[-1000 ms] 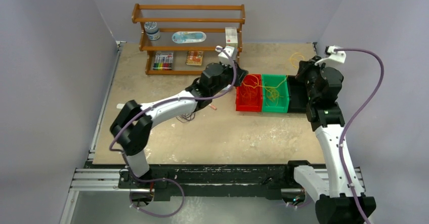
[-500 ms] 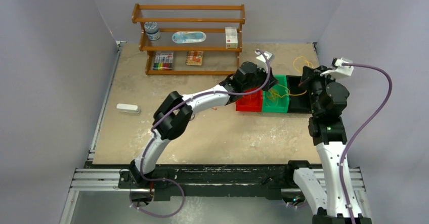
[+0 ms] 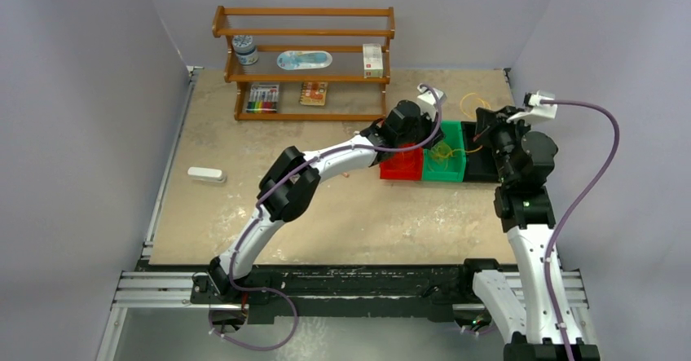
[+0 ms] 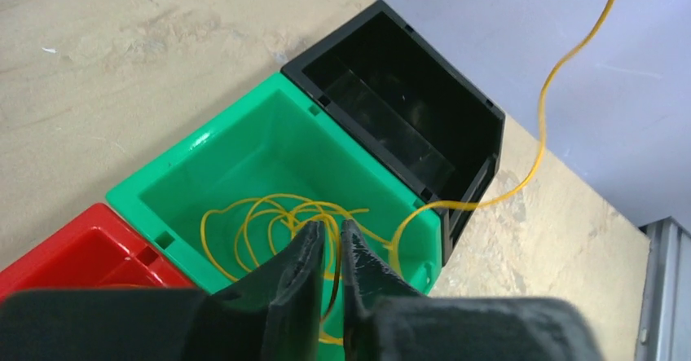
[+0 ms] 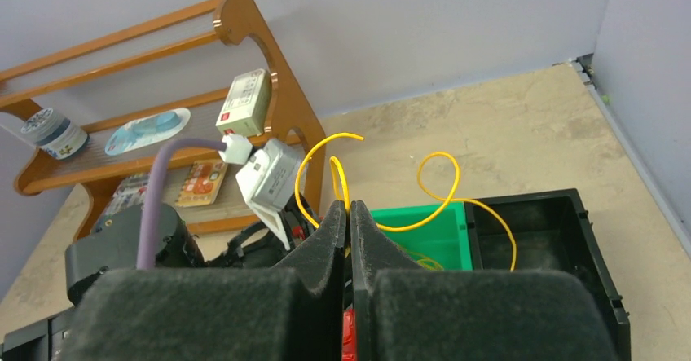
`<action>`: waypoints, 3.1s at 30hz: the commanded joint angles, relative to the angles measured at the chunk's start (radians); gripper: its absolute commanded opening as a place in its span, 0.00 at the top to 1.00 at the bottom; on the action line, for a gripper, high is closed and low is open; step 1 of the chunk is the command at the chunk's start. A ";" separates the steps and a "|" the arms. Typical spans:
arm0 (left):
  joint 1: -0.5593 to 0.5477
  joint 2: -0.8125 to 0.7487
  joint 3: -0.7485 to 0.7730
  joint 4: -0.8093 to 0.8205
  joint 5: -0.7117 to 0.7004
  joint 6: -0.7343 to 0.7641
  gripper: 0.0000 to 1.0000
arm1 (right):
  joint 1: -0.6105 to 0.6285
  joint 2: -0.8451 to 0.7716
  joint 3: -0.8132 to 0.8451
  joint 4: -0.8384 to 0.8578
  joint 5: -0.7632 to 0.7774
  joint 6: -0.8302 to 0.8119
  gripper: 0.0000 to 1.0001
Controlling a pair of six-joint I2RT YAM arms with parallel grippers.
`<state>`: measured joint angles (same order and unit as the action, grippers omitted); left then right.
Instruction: Untangle the cables
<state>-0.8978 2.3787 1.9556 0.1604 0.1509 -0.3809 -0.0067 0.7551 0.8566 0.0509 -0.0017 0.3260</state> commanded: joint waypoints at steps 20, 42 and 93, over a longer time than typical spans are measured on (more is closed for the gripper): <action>0.014 -0.494 -0.463 0.084 -0.418 -0.080 0.56 | -0.003 0.176 0.027 0.115 -0.203 0.011 1.00; 0.168 -0.919 -0.728 -0.271 -0.571 -0.041 0.49 | -0.003 0.491 -0.012 0.108 -0.114 -0.007 1.00; 0.168 -0.946 -0.734 -0.387 -0.642 -0.023 0.40 | 0.120 0.467 0.018 -0.092 0.218 0.061 0.58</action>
<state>-0.7288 1.4471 1.2125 -0.2348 -0.4736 -0.4007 0.1112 1.2804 0.8963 0.0212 0.1352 0.2916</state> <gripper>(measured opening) 0.593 0.409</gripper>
